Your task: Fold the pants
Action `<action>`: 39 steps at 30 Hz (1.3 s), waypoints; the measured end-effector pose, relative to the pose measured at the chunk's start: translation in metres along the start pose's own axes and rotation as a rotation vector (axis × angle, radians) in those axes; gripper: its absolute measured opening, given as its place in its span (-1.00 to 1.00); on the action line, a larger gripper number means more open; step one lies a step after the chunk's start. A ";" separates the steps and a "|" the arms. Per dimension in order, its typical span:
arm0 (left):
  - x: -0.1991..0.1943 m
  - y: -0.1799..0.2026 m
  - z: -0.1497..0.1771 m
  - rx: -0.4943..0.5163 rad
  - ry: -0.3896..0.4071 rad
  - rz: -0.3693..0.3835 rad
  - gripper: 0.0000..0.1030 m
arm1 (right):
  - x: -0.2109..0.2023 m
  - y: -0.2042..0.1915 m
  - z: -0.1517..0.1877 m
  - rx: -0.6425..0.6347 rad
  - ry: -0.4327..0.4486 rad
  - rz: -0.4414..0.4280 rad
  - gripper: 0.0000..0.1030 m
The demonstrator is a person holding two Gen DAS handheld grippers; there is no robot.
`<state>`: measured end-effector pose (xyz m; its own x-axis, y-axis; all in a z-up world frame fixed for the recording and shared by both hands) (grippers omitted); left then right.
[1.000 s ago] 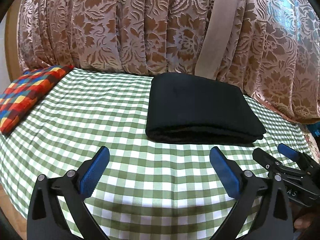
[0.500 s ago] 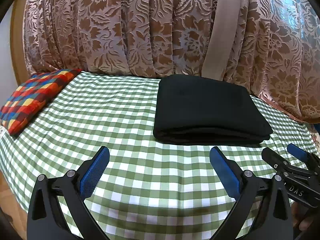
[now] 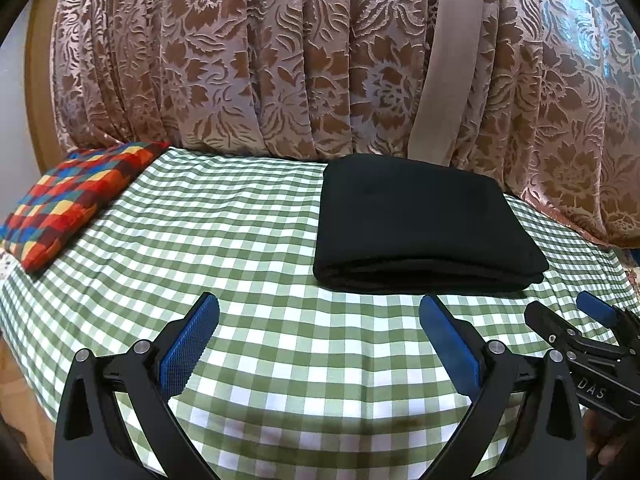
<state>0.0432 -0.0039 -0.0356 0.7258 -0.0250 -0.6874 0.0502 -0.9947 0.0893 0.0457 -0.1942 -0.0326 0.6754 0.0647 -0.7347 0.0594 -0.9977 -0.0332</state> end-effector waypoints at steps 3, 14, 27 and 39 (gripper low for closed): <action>-0.001 -0.001 0.000 -0.006 0.002 0.000 0.92 | 0.000 0.000 0.000 0.000 0.002 -0.001 0.87; -0.006 0.001 -0.002 -0.002 0.014 -0.004 0.92 | -0.002 -0.002 0.000 -0.006 0.006 -0.006 0.88; -0.011 0.003 -0.004 0.007 0.029 -0.006 0.92 | -0.002 -0.002 -0.001 -0.009 0.007 -0.008 0.89; -0.011 0.004 -0.005 0.007 0.028 -0.005 0.92 | 0.002 0.002 -0.004 -0.017 -0.003 -0.015 0.89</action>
Point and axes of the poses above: each gripper's, at about its wrist camera, not at the fingertips, and x roughly the way its jaws point, y to its right, z to its underside, the point moved 4 cm from there along x, roughly the way its jaws point, and after that the axes turned 4 degrees about -y, right-handed, at the moved point
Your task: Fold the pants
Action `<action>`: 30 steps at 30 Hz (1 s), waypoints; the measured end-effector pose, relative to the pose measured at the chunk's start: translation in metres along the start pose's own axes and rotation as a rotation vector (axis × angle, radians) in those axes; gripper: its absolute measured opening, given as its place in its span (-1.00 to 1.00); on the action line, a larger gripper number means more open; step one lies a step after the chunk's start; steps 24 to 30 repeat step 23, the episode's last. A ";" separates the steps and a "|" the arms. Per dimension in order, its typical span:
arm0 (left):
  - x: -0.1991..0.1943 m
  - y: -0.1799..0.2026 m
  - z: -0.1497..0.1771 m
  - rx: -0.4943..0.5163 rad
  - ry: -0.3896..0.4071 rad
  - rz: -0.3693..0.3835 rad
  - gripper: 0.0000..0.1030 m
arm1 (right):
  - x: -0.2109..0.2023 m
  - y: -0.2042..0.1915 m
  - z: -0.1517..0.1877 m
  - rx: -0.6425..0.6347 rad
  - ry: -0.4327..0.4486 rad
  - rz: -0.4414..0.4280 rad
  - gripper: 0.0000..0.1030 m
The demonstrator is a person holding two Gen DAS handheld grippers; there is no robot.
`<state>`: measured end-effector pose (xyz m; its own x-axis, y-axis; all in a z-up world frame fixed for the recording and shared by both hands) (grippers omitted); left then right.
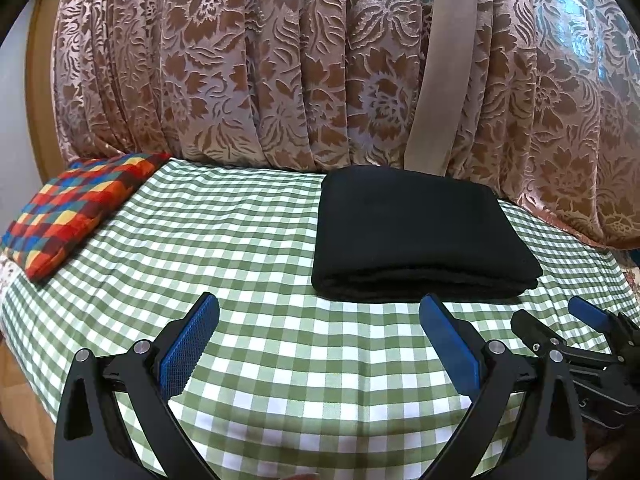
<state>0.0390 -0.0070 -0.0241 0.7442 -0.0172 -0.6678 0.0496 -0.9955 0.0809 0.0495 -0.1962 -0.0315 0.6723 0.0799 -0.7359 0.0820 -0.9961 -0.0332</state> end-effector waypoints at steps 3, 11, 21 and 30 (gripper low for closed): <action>0.001 0.000 0.000 -0.002 -0.002 0.001 0.92 | 0.000 0.000 0.000 -0.001 -0.001 0.000 0.89; 0.002 -0.001 0.000 0.000 0.000 -0.008 0.92 | 0.006 0.003 0.001 -0.004 -0.013 -0.002 0.89; 0.014 -0.006 0.007 -0.018 -0.046 0.014 0.92 | 0.007 0.002 0.004 0.002 -0.021 0.002 0.89; 0.019 -0.006 0.012 -0.017 -0.068 0.038 0.92 | 0.007 0.003 0.004 0.003 -0.021 0.006 0.89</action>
Point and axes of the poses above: each gripper's, at about its wrist camera, not at the fingertips, and x roughly the way its jaws point, y to its right, z to its underside, the point moved 4 cm from there along x, roughly the way its jaws point, and after that the axes turned 4 degrees about -y, right-handed, at the moved point
